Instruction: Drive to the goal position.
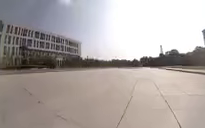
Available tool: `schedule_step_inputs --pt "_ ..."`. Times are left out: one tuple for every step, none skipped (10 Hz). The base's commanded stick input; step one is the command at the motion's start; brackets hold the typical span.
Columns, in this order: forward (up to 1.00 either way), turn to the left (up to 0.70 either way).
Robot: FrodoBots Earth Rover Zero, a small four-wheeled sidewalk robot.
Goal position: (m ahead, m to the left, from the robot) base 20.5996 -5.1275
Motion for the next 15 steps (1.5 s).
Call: schedule_step_inputs --pt "0.70 0.00" --pt "0.70 0.00" --pt "0.70 0.00" --pt "0.70 0.00" --pt "0.70 0.00" --pt "0.70 0.00" --pt "0.70 0.00" --pt "0.70 0.00" --pt "0.70 0.00" --pt "0.70 0.00" --pt "0.70 0.00" --pt "0.70 0.00" --pt "0.70 0.00" --pt "0.70 0.00" --pt "0.70 0.00"
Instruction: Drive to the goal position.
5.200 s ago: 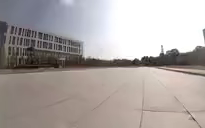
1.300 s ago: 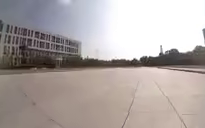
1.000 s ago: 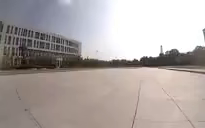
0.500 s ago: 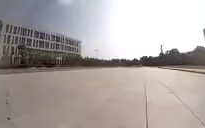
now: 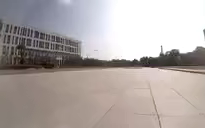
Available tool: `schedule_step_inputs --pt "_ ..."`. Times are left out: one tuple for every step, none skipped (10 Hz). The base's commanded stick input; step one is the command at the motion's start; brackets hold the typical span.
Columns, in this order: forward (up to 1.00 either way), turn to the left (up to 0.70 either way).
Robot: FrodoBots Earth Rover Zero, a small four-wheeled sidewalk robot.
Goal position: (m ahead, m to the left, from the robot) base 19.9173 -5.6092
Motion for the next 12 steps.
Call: schedule_step_inputs --pt "0.70 0.00" --pt "0.70 0.00" --pt "0.70 0.00" --pt "0.70 0.00" --pt "0.70 0.00" --pt "0.70 0.00" --pt "0.70 0.00" --pt "0.70 0.00" --pt "0.70 0.00" --pt "0.70 0.00" --pt "0.70 0.00" --pt "0.70 0.00"
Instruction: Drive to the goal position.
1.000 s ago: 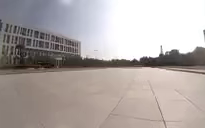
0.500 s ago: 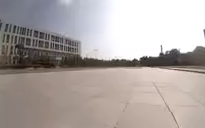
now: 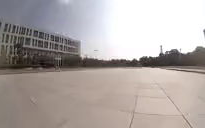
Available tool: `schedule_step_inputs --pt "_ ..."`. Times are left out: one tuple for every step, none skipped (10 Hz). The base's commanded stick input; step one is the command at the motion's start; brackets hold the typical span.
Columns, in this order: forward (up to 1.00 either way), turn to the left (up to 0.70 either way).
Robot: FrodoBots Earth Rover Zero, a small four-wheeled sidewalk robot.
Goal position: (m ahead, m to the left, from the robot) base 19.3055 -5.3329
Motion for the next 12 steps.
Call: schedule_step_inputs --pt "0.70 0.00" --pt "0.70 0.00" --pt "0.70 0.00" --pt "0.70 0.00" --pt "0.70 0.00" --pt "0.70 0.00" --pt "0.70 0.00" --pt "0.70 0.00" --pt "0.70 0.00" --pt "0.70 0.00" --pt "0.70 0.00" --pt "0.70 0.00"
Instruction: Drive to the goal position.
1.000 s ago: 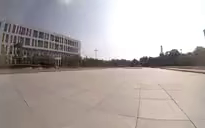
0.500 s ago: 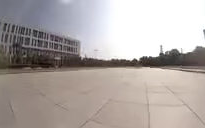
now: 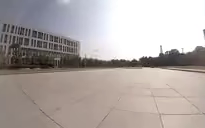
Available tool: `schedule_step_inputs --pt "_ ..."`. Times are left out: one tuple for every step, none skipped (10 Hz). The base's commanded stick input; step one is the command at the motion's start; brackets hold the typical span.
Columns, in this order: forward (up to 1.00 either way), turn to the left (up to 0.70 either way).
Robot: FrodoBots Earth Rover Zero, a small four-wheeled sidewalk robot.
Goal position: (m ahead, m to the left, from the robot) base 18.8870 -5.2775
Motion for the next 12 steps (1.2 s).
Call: schedule_step_inputs --pt "0.70 0.00" --pt "0.70 0.00" --pt "0.70 0.00" --pt "0.70 0.00" --pt "0.70 0.00" --pt "0.70 0.00" --pt "0.70 0.00" --pt "0.70 0.00" --pt "0.70 0.00" --pt "0.70 0.00" --pt "0.70 0.00" --pt "0.70 0.00"
